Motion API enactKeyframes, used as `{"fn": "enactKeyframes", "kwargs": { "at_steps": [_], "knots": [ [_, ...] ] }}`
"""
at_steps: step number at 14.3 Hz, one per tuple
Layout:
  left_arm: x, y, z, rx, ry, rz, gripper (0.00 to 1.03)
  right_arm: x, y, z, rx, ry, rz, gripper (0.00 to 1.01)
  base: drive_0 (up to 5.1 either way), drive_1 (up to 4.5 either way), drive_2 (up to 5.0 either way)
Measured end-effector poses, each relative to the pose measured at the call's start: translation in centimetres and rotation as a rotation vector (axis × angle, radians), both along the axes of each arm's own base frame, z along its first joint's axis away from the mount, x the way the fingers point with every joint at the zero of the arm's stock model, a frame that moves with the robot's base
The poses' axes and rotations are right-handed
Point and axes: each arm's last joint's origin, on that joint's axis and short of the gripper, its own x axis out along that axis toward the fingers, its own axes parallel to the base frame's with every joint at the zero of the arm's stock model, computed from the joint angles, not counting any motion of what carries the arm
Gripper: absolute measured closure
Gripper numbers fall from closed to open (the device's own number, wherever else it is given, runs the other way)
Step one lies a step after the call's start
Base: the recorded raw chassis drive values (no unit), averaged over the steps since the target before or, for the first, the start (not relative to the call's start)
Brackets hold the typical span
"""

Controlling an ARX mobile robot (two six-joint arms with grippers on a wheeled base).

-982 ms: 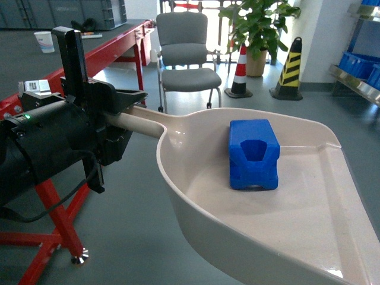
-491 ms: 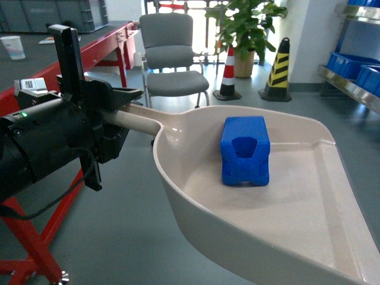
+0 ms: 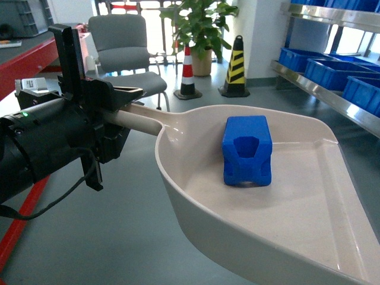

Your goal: Place part in tray to right shelf

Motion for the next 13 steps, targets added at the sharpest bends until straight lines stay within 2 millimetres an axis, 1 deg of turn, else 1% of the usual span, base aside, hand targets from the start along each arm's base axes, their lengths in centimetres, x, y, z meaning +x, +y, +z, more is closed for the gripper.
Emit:
{"fn": "enactKeyframes", "kwargs": {
  "at_steps": [2,13],
  "knots": [
    [-0.01,-0.02,0.00,0.000,0.000,-0.004,0.91,0.00,0.00,0.00,0.000,0.000,0.000,0.03,0.0,4.26,-4.3],
    [-0.01,-0.03,0.00,0.000,0.000,-0.005,0.91,0.00,0.00,0.00,0.000,0.000,0.000,0.03,-1.6,-1.62,-1.6]
  ]
}}
